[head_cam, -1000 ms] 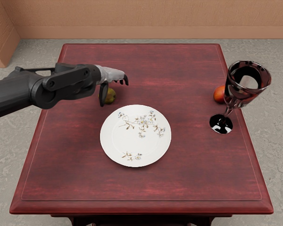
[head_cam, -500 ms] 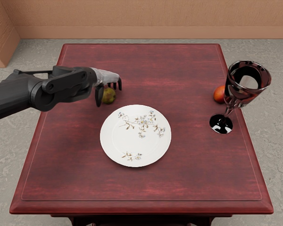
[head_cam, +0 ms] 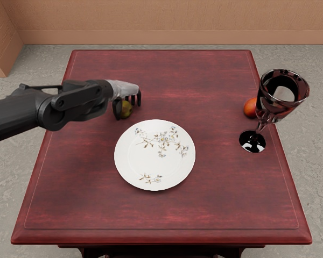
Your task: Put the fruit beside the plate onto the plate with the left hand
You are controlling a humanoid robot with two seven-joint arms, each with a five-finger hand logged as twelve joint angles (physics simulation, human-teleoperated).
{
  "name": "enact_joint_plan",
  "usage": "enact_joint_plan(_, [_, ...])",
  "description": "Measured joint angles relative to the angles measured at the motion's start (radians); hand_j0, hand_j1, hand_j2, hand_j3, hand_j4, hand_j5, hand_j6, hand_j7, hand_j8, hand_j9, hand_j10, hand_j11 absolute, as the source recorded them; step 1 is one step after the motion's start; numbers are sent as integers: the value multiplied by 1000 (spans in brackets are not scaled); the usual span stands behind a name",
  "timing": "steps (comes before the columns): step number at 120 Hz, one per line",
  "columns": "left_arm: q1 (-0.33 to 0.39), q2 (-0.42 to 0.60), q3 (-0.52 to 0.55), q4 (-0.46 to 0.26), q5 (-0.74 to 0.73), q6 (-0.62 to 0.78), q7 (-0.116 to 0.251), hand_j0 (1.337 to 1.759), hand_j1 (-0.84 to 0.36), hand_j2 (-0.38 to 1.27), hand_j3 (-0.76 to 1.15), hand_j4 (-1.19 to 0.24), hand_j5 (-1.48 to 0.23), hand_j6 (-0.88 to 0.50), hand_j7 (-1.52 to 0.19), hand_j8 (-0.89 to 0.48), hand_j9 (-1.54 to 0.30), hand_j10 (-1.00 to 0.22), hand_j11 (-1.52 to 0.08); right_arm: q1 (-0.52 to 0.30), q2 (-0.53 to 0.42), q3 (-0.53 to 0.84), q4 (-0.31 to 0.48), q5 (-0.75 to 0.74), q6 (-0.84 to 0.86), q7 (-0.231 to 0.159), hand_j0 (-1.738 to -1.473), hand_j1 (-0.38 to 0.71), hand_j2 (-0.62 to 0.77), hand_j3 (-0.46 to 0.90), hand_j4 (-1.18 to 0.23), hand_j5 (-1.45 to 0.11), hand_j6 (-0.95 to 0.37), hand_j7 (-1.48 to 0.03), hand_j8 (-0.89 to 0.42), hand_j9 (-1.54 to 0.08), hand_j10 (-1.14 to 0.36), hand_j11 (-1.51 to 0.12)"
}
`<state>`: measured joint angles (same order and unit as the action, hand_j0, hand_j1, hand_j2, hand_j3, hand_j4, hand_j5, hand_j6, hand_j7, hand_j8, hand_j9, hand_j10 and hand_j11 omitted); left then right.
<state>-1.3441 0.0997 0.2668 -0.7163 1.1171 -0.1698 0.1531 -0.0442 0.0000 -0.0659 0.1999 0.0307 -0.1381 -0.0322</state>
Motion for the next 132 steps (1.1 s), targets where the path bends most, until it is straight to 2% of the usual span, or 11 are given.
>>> enact_joint_plan(21, [10,-3,-2,-3,0,2,0,1657,-248,95,0,-510,-660,-510,-659,-489,-663,-509,-663,0,0,0,0,0,0,0,-1658,-314,-6,0,-30,-38,-30,-38,-29,-38,-29,-38])
enact_joint_plan(36, [17,-5,-2,-4,6,4,1,1657,-281,118,24,-568,-684,-335,-932,-430,-742,-548,-715,0,0,0,0,0,0,0,-1658,-314,-6,0,-30,-38,-30,-38,-29,-38,-29,-38])
enact_joint_plan(62, [15,-3,0,-10,7,2,3,1658,-371,246,73,-681,-857,-327,-934,-392,-806,-475,-884,0,0,0,0,0,0,0,-1658,-314,-6,0,-30,-38,-30,-38,-29,-38,-29,-38])
enact_joint_plan(64, [14,-3,-2,-13,1,3,-1,1669,-363,240,48,-689,-871,-346,-1015,-391,-826,-474,-896,0,0,0,0,0,0,0,-1658,-314,-6,0,-30,-38,-30,-38,-30,-38,-29,-38])
enact_joint_plan(72, [9,-2,-4,-22,0,2,-1,1655,-313,179,35,-717,-924,-365,-1035,-392,-902,-481,-956,0,0,0,0,0,0,0,-1658,-314,-6,0,-30,-38,-30,-38,-30,-38,-29,-38])
enact_joint_plan(77, [4,1,-4,-29,-2,2,-1,1654,-342,262,28,-729,-951,-367,-1044,-376,-936,-470,-979,0,0,0,0,0,0,0,-1658,-314,-6,0,-30,-38,-30,-38,-30,-38,-29,-38])
enact_joint_plan(95, [-22,7,-7,-63,-30,0,-1,1650,-354,278,14,-763,-999,-348,-1070,-327,-1013,-430,-1030,0,0,0,0,0,0,0,-1658,-314,-6,0,-29,-38,-30,-38,-29,-38,-29,-38])
enact_joint_plan(111, [-57,39,-7,-105,-77,-10,0,1648,-384,362,7,-774,-1021,-348,-1077,-310,-1057,-412,-1055,0,0,0,0,0,0,0,-1658,-314,-6,0,-29,-38,-30,-38,-29,-38,-29,-38])
enact_joint_plan(116, [-72,57,-6,-126,-99,-19,0,1647,-392,313,6,-776,-1026,-339,-1080,-305,-1069,-404,-1062,0,0,0,0,0,0,0,-1658,-314,-6,0,-29,-38,-30,-38,-29,-38,-29,-38])
enact_joint_plan(122, [-80,70,-7,-151,-123,-32,0,1646,-415,407,5,-782,-1020,-326,-1077,-277,-1079,-384,-1070,0,0,0,0,0,0,0,-1658,-314,-6,0,-30,-38,-30,-38,-30,-38,-29,-38])
enact_joint_plan(132, [-105,98,-6,-194,-171,-69,1,1646,-408,376,3,-782,-1029,-337,-1086,-281,-1082,-387,-1069,0,0,0,0,0,0,0,-1658,-314,-6,0,-29,-38,-30,-38,-29,-38,-29,-38])
